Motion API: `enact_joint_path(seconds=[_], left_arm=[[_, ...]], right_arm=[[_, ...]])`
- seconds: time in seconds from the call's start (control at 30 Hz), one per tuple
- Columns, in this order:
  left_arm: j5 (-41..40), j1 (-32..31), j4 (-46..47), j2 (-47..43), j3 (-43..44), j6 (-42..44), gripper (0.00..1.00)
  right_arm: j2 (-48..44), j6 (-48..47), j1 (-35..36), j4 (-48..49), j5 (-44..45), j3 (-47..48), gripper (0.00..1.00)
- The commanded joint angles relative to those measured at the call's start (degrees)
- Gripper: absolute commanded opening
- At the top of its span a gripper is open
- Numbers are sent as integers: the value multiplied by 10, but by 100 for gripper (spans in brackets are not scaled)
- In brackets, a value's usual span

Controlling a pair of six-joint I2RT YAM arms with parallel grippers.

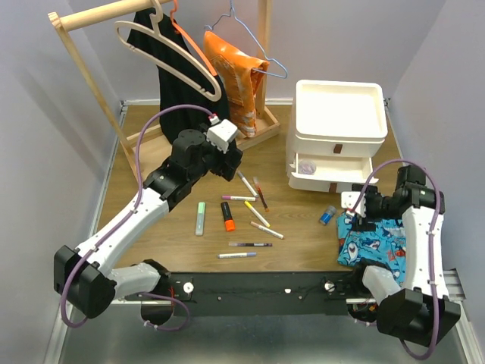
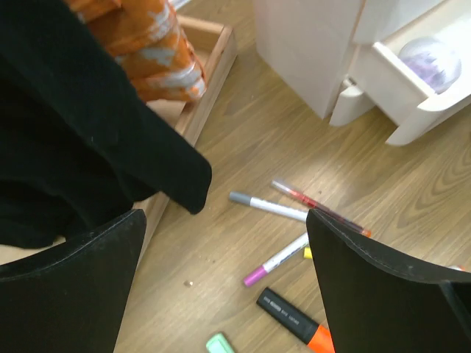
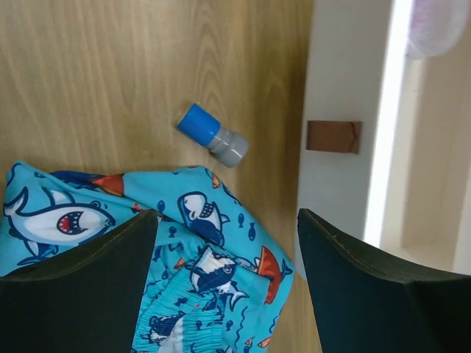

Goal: Sort the stationery into containers
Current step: Pick up the stationery from the center of the board.

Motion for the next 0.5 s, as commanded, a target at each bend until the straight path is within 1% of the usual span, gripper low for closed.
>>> enact_joint_path(seconds=[0.0, 0.07, 0.1, 0.17, 0.2, 0.23, 0.27, 0.3, 0.33, 0.37, 0.4, 0.47], left_arm=[[-5, 17, 14, -35, -20, 1, 99], [-2, 23, 13, -43, -26, 1, 99], [-1, 25, 7, -46, -27, 1, 99], [0, 28, 5, -51, -31, 4, 99], [1, 28, 1, -52, -33, 7, 99], [1, 28, 1, -52, -34, 11, 99], [1, 28, 2, -53, -35, 14, 99], [2, 29, 6, -52, -40, 16, 99], [3, 29, 8, -49, -41, 17, 99], [4, 29, 11, -48, -44, 19, 99], [5, 29, 14, -46, -47, 19, 99], [10, 29, 20, -43, -48, 22, 99]], right_arm=[[-10, -253, 23, -52, 33, -30, 85], [20, -210, 38, -51, 37, -7, 83], [33, -152, 40, -50, 35, 33, 81], [72, -87, 41, -42, 11, 78, 77], [86, -26, 41, -39, -2, 107, 76], [94, 11, 41, -23, -15, 156, 76], [102, 65, 42, 1, -46, 185, 77], [121, 180, 43, 25, -59, 210, 78], [132, 233, 48, 60, -67, 264, 79], [147, 278, 53, 71, -73, 288, 79], [172, 360, 58, 79, -72, 310, 79], [201, 449, 70, 112, -69, 376, 78]])
